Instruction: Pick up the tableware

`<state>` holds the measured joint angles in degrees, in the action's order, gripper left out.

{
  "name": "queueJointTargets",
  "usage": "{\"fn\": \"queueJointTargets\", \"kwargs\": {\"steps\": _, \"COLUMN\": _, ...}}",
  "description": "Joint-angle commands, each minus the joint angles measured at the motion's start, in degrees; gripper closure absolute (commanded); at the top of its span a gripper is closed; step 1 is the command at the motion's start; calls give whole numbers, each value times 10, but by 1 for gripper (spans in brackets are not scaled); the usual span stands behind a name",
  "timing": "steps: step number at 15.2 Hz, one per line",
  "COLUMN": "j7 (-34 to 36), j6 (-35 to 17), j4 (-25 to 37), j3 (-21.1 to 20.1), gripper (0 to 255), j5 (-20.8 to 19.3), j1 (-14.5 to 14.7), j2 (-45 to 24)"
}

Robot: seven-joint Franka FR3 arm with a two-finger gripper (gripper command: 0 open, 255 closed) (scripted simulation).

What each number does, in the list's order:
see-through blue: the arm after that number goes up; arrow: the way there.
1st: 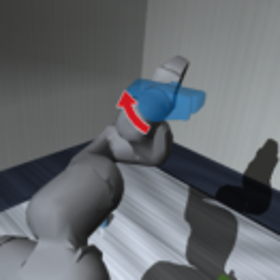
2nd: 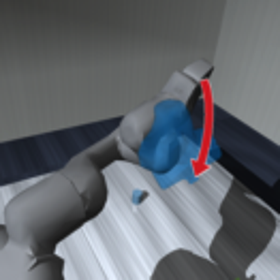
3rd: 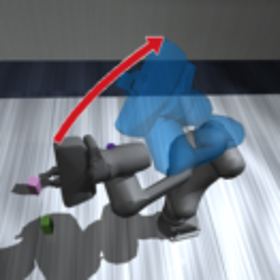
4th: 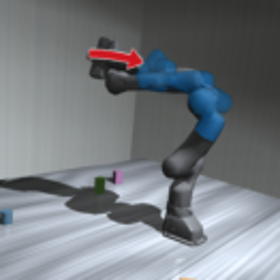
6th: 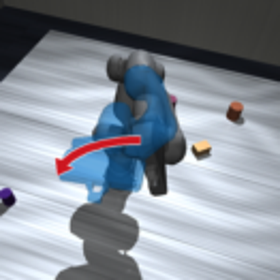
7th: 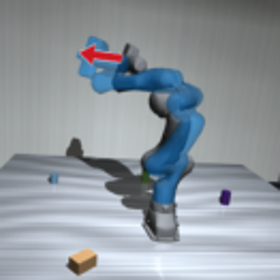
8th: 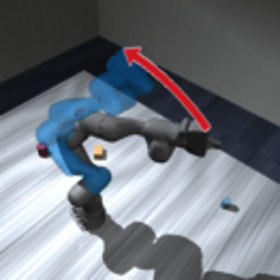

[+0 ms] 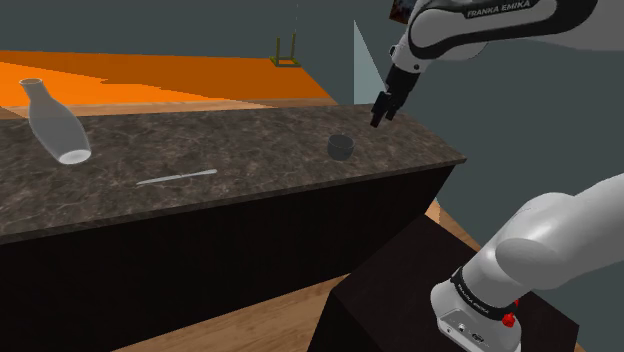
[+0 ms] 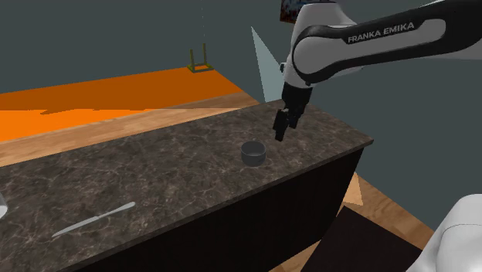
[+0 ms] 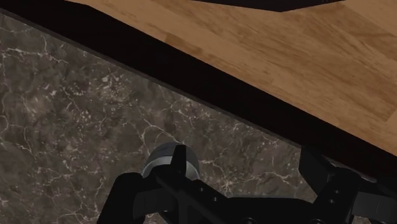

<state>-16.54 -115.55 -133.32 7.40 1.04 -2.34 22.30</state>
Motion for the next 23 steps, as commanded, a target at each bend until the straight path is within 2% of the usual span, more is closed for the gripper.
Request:
{"fn": "queueJointTargets", "kwargs": {"steps": 1, "j7": -18, "j6": -28, "j4": 9, "j3": 12, "gripper": 0, "j5": 4, "j1": -2, "j2": -37}}
{"fn": "queueJointTargets", "kwargs": {"steps": 10, "j7": -102, "j6": -118, "j4": 105, "j3": 48, "gripper": 0, "j5": 58, "j1": -7, "j2": -230}}
{"fn": "queueJointTargets", "kwargs": {"steps": 19, "j7": -179, "j6": -149, "j4": 264, "j3": 45, "gripper": 0, "j5": 130, "j1": -41, "j2": -434}}
{"fn": "queueJointTargets", "kwargs": {"steps": 23, "j7": -188, "j6": -167, "j4": 272, "j3": 41, "gripper": 0, "j5": 140, "j1": -46, "j2": -460}}
